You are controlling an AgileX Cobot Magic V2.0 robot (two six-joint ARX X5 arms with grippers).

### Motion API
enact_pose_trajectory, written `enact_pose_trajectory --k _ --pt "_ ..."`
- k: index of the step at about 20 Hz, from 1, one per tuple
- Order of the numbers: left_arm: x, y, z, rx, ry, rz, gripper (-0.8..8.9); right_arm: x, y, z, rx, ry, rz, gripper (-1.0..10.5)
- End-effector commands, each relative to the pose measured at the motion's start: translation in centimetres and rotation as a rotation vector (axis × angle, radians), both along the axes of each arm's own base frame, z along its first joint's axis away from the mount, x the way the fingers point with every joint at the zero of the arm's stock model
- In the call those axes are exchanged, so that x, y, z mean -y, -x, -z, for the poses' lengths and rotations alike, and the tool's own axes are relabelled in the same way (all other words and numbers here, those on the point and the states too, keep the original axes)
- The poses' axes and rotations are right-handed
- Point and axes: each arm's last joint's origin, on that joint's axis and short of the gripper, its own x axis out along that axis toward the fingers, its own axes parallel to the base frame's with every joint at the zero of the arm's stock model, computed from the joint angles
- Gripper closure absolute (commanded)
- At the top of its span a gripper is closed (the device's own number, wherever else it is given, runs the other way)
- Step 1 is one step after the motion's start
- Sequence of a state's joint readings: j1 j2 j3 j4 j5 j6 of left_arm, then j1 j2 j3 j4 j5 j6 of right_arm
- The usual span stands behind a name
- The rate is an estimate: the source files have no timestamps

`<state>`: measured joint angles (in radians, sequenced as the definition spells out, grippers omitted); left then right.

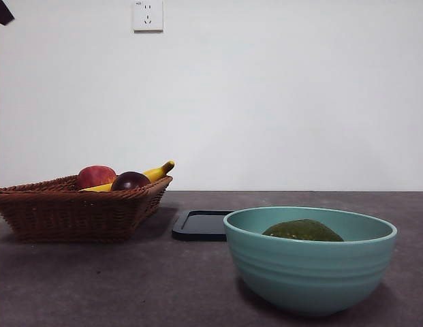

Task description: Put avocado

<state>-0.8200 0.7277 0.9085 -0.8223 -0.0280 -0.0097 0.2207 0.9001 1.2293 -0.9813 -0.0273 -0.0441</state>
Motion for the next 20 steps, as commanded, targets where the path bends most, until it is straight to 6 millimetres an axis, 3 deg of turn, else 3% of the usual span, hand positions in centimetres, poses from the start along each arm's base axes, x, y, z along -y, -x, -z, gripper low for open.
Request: enact_pose_trajectory --k 1,4,9,14,20 --pt "0.2 -0.1 -0.6 0.032 0.02 0.01 2.51 -0.1 -0.1 -0.3 -0.006 -0.017 0.004 2.3" --pt "0.2 -0.1 -0.6 0.038 0.027 0.009 2.51 -0.7 -0.6 0.7 -0.127 -0.069 -0.099 2.3" --pt "0.2 -0.1 -0.7 0.038 0.028 0.009 2.51 -3.7 -3.9 4.2 -0.44 -0.067 -0.223 2.4" --pt "0.2 -0.1 -0.6 0.038 0.027 0.009 2.52 -7.2 -8.2 9.1 -0.678 0.0 -0.307 2.5" --pt "0.2 -0.1 -0.6 0.038 0.027 0.009 2.51 -10.3 -11.5 14.7 -0.84 0.073 -0.361 2.5"
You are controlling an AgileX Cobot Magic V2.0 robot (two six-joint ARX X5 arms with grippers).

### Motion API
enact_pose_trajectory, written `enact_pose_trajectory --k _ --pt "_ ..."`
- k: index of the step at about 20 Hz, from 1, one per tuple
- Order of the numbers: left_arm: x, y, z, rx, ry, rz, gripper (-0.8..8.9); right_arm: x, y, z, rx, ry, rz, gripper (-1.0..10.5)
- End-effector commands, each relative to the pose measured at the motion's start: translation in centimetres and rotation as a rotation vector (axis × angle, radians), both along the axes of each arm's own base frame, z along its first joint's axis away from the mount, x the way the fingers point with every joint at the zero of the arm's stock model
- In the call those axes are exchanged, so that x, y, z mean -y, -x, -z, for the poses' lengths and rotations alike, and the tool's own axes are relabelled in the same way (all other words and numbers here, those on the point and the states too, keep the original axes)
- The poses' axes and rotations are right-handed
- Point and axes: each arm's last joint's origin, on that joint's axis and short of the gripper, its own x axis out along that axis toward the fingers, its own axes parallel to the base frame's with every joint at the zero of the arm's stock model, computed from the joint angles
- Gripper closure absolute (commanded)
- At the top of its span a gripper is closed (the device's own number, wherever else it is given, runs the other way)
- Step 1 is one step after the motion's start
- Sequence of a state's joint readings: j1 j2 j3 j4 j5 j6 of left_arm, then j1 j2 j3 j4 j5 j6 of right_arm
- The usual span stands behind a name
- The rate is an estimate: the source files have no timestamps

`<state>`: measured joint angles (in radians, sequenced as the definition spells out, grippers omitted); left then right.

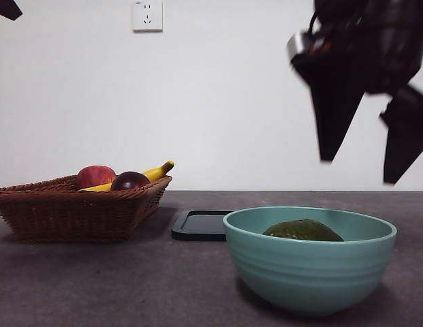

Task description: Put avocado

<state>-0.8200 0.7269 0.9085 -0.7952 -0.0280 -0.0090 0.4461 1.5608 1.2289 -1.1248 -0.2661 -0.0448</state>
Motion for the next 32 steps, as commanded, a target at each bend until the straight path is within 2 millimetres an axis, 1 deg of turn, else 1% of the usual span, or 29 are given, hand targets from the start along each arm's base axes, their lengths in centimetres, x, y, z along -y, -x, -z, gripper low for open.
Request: enact_pose_trajectory --k 1,3,6,8,9,11,15,16,21,24,27,30,32 --pt "0.1 0.0 -0.4 0.019 0.007 0.009 2.51 -1.2 -1.1 1.6 -0.023 0.006 -0.035 2.5" --pt "0.1 0.0 -0.4 0.019 0.007 0.009 2.51 -1.8 -1.6 3.0 -0.05 0.02 -0.052 2.7" --pt "0.1 0.0 -0.4 0.019 0.007 0.009 2.51 -2.6 -2.1 4.7 -0.083 0.036 -0.071 3.6" --pt "0.1 0.0 -0.4 0.019 0.007 0.009 2.51 -2.8 -2.3 5.2 -0.09 0.039 -0.076 4.7" --pt "0.1 0.0 -0.4 0.019 0.007 0.009 2.52 -2.9 -2.4 5.5 -0.098 0.039 -0.075 5.7" --pt "0.1 0.0 -0.4 0.019 0.007 0.009 2.51 -3.2 -2.4 6.0 -0.119 0.022 -0.082 7.0" --pt "0.1 0.0 -0.4 0.019 0.007 0.009 2.51 -3.7 -2.2 6.2 -0.126 0.012 -0.1 9.1" --pt "0.1 0.0 -0.4 0.019 0.007 0.009 2.51 -3.8 -2.1 6.2 -0.124 0.012 -0.103 9.4" --pt "0.1 0.0 -0.4 0.019 0.007 0.009 2.52 -4.3 -2.1 6.1 -0.105 0.008 -0.11 9.4" --pt "0.1 0.0 -0.4 0.019 0.007 0.009 2.51 -4.4 -2.8 5.0 -0.077 -0.004 -0.083 9.4" --pt "0.1 0.0 -0.4 0.019 0.007 0.009 2.51 -4.4 -4.4 2.9 0.008 -0.002 -0.016 9.4" --pt "0.1 0.0 -0.4 0.019 0.007 0.009 2.51 -3.7 -6.7 0.4 0.091 -0.033 0.07 9.4" --pt "0.1 0.0 -0.4 0.019 0.008 0.009 2.51 -3.3 -8.7 -0.6 0.126 -0.037 0.111 9.4"
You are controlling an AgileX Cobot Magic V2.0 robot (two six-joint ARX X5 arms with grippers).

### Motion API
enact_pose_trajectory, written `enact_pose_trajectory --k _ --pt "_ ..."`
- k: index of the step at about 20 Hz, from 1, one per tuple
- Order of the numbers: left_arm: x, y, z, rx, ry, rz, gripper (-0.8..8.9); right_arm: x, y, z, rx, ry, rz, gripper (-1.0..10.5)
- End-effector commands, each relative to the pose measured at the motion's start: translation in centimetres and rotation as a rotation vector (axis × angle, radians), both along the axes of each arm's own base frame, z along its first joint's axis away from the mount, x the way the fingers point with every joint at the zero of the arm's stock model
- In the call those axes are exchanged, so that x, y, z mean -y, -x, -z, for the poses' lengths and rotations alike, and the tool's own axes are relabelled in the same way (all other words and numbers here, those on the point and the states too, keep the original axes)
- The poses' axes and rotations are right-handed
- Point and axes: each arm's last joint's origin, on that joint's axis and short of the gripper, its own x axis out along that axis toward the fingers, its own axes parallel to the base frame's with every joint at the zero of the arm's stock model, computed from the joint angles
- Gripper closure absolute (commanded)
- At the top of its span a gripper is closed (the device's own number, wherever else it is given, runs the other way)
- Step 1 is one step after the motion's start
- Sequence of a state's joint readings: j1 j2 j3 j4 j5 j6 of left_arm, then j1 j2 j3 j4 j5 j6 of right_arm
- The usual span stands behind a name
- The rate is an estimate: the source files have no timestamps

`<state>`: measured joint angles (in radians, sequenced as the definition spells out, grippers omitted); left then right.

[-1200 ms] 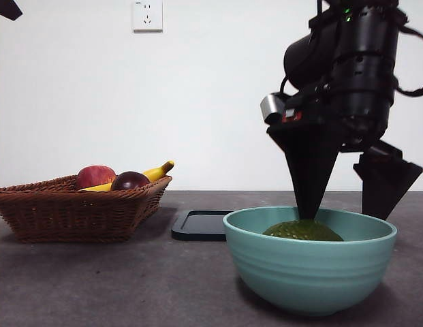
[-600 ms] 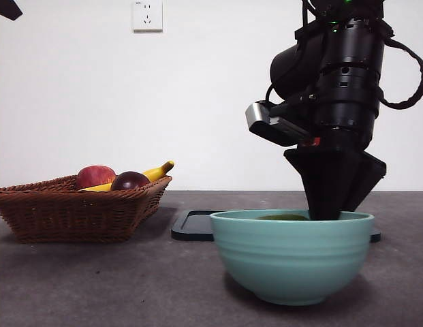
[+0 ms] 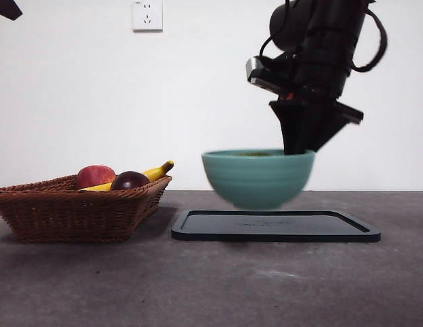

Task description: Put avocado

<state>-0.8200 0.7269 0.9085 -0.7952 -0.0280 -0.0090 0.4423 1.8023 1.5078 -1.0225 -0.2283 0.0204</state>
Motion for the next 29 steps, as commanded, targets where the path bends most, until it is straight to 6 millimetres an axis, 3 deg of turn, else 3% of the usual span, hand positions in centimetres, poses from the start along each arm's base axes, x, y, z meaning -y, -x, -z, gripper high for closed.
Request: enact_pose_trajectory --k 1,4,7,12,15,16,18,19,20,22,23,26,29 --pt "0.1 0.0 -0.4 0.019 0.008 0.009 2.51 0.0 -2.7 -0.5 0.005 -0.009 0.056 9.4" --pt "0.1 0.0 -0.4 0.019 0.008 0.009 2.51 0.6 -6.7 -0.3 0.003 -0.008 0.11 9.4" --pt "0.1 0.0 -0.4 0.018 0.008 0.009 2.51 1.2 -9.8 1.4 -0.01 -0.009 0.164 9.4" --pt "0.1 0.0 -0.4 0.019 0.007 0.009 2.51 1.4 -11.3 4.8 -0.054 0.023 0.215 9.4" --pt "0.1 0.0 -0.4 0.018 0.008 0.009 2.51 1.3 -11.5 5.3 -0.06 0.024 0.215 9.3" --pt "0.1 0.0 -0.4 0.018 0.007 0.009 2.51 1.4 -11.4 5.3 -0.067 0.028 0.218 8.8" --pt "0.1 0.0 -0.4 0.019 0.007 0.009 2.51 1.8 -11.4 5.2 -0.062 0.066 0.229 5.1" --pt "0.1 0.0 -0.4 0.019 0.007 0.009 2.51 2.2 -11.5 4.6 -0.029 0.11 0.249 4.3" --pt "0.1 0.0 -0.4 0.018 0.008 0.009 2.51 2.5 -11.6 3.6 0.008 0.146 0.265 4.3" --pt "0.1 0.0 -0.4 0.019 0.007 0.009 2.51 3.0 -11.2 -0.2 0.097 0.183 0.296 4.1" --pt "0.1 0.0 -0.4 0.018 0.007 0.009 2.51 3.3 -10.4 -2.6 0.131 0.195 0.305 3.2" --pt "0.1 0.0 -0.4 0.018 0.008 0.009 2.52 3.8 -5.6 -9.0 0.192 0.246 0.302 2.7" --pt "0.1 0.0 -0.4 0.019 0.007 0.009 2.51 4.3 0.4 -13.9 0.324 0.243 0.296 2.7"
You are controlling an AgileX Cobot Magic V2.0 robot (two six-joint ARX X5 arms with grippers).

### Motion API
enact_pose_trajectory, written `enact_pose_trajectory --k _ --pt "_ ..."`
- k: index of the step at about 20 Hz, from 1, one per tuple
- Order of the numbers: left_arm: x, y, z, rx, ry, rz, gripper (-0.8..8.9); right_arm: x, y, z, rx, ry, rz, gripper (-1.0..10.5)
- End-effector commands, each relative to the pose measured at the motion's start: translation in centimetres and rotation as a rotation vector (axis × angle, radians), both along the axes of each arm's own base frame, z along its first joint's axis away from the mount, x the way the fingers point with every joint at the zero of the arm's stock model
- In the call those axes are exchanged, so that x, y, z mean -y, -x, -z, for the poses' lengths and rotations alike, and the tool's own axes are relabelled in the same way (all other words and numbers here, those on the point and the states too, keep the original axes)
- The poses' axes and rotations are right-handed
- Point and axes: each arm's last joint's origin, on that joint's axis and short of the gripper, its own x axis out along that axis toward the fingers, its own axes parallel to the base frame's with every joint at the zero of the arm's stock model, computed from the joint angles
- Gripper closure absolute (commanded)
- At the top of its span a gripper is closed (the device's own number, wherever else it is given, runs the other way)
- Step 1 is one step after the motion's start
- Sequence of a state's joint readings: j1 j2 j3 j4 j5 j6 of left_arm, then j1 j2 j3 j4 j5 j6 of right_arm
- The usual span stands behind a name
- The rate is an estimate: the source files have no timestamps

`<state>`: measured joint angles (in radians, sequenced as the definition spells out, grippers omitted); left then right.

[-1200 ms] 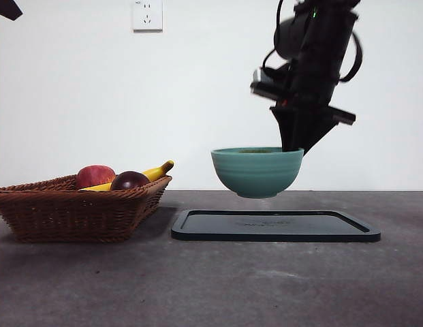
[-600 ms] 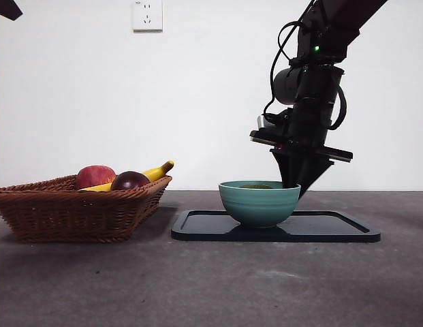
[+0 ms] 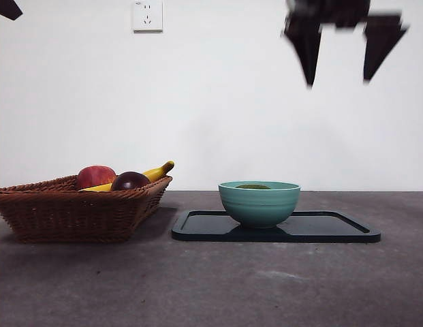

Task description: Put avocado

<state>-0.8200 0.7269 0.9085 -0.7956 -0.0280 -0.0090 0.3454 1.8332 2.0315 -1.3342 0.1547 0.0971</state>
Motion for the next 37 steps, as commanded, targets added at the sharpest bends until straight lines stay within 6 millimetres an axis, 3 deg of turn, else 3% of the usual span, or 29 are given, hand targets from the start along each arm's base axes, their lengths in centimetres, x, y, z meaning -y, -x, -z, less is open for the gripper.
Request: enact_pose_trajectory --k 1,4,8,11,15,22,23,24,25,37 --pt "0.1 0.0 -0.4 0.019 0.008 0.009 2.51 0.4 4.1 -2.4 0.071 -0.001 -0.015 2.7" --pt "0.1 0.0 -0.4 0.019 0.008 0.009 2.51 1.8 11.1 -3.7 0.212 -0.061 -0.064 2.7" --pt "0.1 0.0 -0.4 0.019 0.008 0.009 2.51 3.9 19.4 -2.0 0.363 -0.168 -0.131 2.7" --pt "0.1 0.0 -0.4 0.019 0.008 0.009 2.51 5.3 23.5 0.9 0.411 -0.242 -0.164 2.7" --pt "0.1 0.0 -0.4 0.018 0.008 0.008 2.51 7.2 26.7 4.3 0.446 -0.281 -0.18 2.7" --pt "0.1 0.0 -0.4 0.018 0.007 0.008 2.63 8.6 28.6 4.5 0.52 -0.328 -0.177 2.7" --pt "0.1 0.0 -0.4 0.017 0.007 0.009 3.98 8.6 28.7 4.6 0.516 -0.327 -0.178 3.7" --pt "0.1 0.0 -0.4 0.013 0.008 0.006 6.9 8.6 28.7 4.6 0.513 -0.327 -0.179 6.3" --pt "0.1 0.0 -0.4 0.008 0.013 0.001 7.75 8.6 28.7 4.6 0.512 -0.328 -0.18 9.1" --pt "-0.2 -0.3 -0.4 0.009 0.018 -0.032 7.85 8.5 28.6 4.3 0.541 -0.343 -0.178 9.2"
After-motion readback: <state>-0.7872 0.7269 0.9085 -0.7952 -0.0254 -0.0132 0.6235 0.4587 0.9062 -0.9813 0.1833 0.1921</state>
